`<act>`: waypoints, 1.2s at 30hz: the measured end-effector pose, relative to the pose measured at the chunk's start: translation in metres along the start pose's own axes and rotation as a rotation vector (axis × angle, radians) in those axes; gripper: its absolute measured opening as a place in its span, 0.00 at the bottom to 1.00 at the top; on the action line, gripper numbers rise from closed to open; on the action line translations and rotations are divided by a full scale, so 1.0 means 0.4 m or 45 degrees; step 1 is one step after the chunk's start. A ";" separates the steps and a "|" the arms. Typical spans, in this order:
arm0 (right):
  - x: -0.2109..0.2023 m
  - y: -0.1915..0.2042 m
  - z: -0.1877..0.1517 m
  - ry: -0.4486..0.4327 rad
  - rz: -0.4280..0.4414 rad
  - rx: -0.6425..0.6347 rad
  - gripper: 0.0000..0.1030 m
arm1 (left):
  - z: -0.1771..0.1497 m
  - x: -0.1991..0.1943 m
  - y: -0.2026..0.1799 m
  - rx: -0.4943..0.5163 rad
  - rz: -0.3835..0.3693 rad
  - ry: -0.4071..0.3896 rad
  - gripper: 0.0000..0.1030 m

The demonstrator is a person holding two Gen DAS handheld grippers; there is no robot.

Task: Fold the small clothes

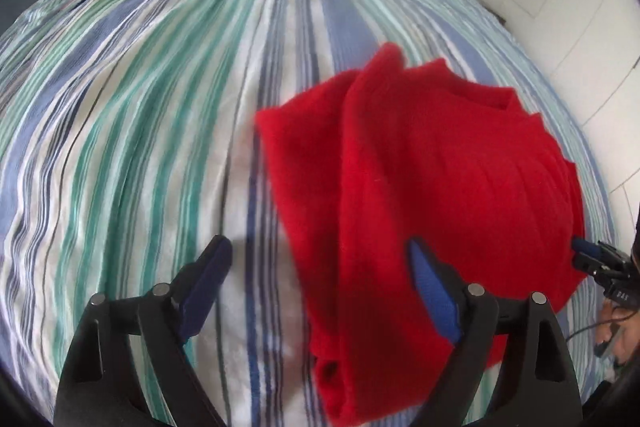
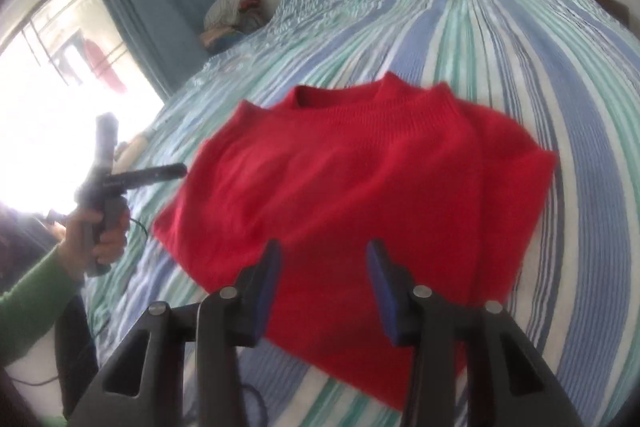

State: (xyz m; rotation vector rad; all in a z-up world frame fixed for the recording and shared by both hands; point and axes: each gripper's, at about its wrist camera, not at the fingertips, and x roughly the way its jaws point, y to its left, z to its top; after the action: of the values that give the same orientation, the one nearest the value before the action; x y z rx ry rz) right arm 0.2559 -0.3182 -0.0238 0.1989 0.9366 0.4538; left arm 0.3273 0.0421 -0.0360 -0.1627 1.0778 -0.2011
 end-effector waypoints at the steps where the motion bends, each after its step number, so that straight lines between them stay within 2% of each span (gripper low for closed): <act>1: 0.007 -0.021 -0.038 0.041 -0.116 0.007 0.42 | -0.010 -0.010 0.026 -0.056 -0.009 -0.007 0.83; 2: -0.002 -0.046 -0.069 0.045 -0.193 0.028 0.36 | -0.022 -0.036 0.047 -0.104 -0.039 -0.031 0.83; 3: -0.029 -0.061 -0.092 0.008 -0.194 0.058 0.32 | -0.035 -0.069 0.058 -0.134 -0.073 -0.060 0.83; 4: -0.065 -0.068 -0.107 -0.035 -0.225 0.093 0.35 | -0.054 -0.108 0.061 -0.142 -0.106 -0.094 0.84; 5: -0.102 -0.065 -0.122 -0.065 -0.308 0.113 0.42 | -0.075 -0.147 0.054 -0.125 -0.130 -0.122 0.85; 6: -0.139 -0.057 -0.138 -0.105 -0.334 0.117 0.43 | -0.096 -0.182 0.040 -0.090 -0.143 -0.143 0.86; 7: -0.173 -0.046 -0.155 -0.142 -0.319 0.112 0.46 | -0.124 -0.215 0.020 -0.045 -0.149 -0.163 0.88; 9: -0.223 -0.013 -0.192 -0.179 -0.312 0.098 0.57 | -0.184 -0.264 -0.026 0.044 -0.156 -0.171 0.91; 12: -0.258 0.040 -0.250 -0.193 -0.359 0.048 0.61 | -0.271 -0.293 -0.090 0.141 -0.141 -0.154 0.93; 17: -0.225 0.090 -0.318 -0.173 -0.433 0.056 0.66 | -0.384 -0.284 -0.173 0.195 -0.066 -0.151 0.93; 20: -0.188 0.088 -0.365 -0.168 -0.484 0.096 0.68 | -0.417 -0.253 -0.206 0.208 -0.041 -0.155 0.93; 22: -0.167 0.079 -0.387 -0.166 -0.504 0.118 0.69 | -0.436 -0.227 -0.225 0.237 0.022 -0.171 0.93; 25: -0.168 0.082 -0.391 -0.177 -0.524 0.103 0.74 | -0.457 -0.178 -0.244 0.283 0.116 -0.159 0.94; 27: -0.163 0.081 -0.401 -0.186 -0.516 0.100 0.83 | -0.467 -0.156 -0.249 0.301 0.142 -0.169 0.99; 31: -0.150 0.075 -0.406 -0.183 -0.491 0.096 0.88 | -0.472 -0.140 -0.259 0.330 0.191 -0.159 1.00; 36: -0.143 0.082 -0.405 -0.180 -0.512 0.079 0.90 | -0.479 -0.138 -0.262 0.333 0.206 -0.169 1.00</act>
State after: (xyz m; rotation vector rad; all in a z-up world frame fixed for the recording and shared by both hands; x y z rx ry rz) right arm 0.0858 -0.3201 -0.0646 0.0932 0.8267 0.0389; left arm 0.1238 -0.0526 -0.0539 0.1438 0.9187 -0.1809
